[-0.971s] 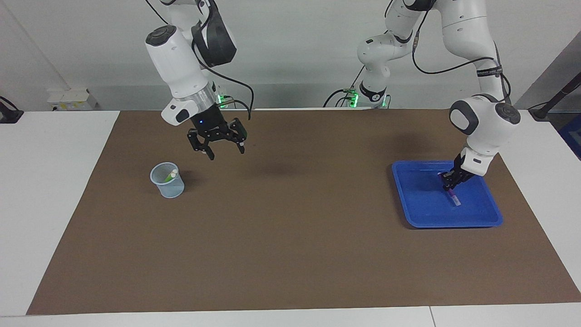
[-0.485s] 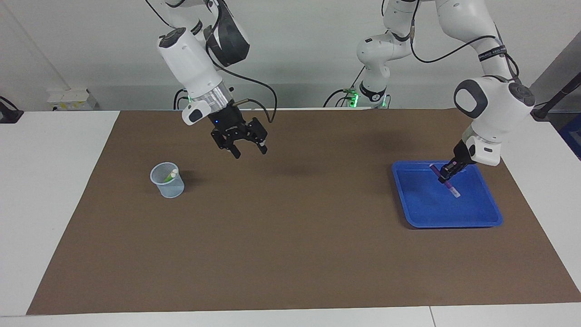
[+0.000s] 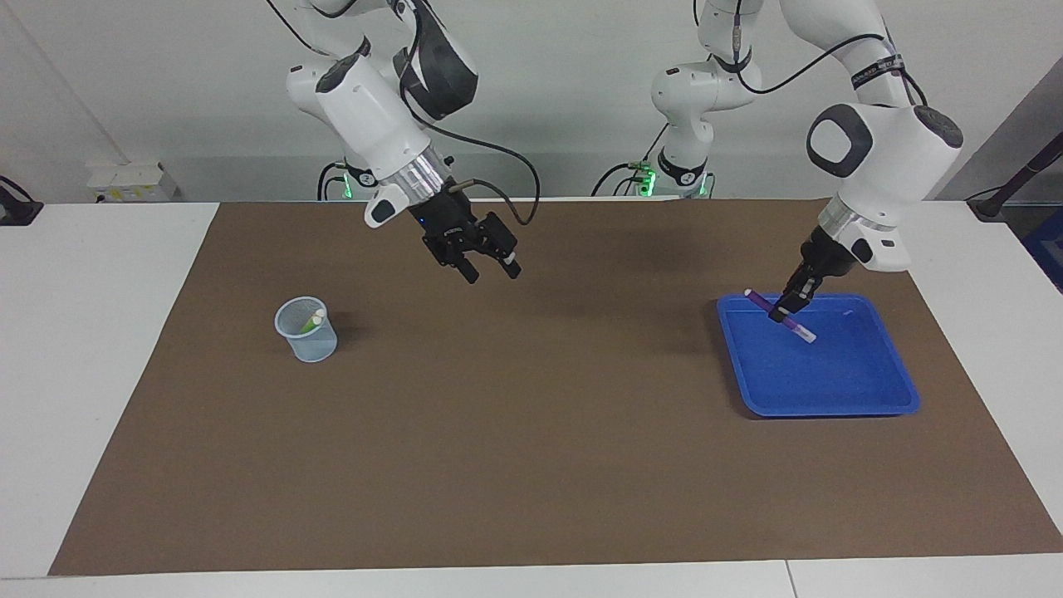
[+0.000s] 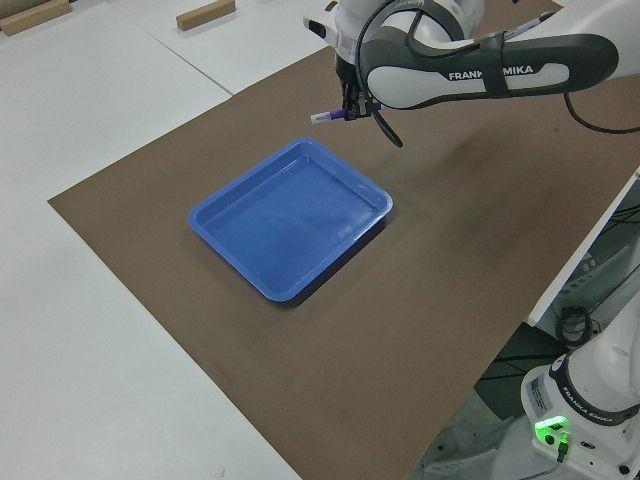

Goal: Transfer and insert pens with both arms
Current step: 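Lower the left gripper onto the purple pen and close on it, then lift the purple pen inward with the left gripper while the right gripper approaches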

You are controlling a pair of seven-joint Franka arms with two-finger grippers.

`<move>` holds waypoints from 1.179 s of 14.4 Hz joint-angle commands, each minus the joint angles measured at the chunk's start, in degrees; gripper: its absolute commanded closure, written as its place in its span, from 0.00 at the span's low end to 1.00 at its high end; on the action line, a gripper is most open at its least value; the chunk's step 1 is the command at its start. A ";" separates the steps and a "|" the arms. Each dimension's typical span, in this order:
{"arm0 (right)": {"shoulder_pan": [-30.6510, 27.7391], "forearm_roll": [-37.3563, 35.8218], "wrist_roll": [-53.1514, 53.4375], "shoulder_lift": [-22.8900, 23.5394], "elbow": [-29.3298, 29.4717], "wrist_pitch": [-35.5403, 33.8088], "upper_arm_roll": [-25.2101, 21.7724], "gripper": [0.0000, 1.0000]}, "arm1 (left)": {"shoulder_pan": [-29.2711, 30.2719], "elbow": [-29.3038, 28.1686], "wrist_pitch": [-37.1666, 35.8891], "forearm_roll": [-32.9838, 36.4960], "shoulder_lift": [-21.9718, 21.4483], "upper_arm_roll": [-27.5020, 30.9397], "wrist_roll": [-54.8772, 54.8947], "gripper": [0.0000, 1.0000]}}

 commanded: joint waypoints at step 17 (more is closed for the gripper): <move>18.36 1.00 18.15 6.44 4.55 18.45 -0.08 0.00 | -15.23 -2.44 3.49 -4.95 -8.85 0.67 -59.41 1.00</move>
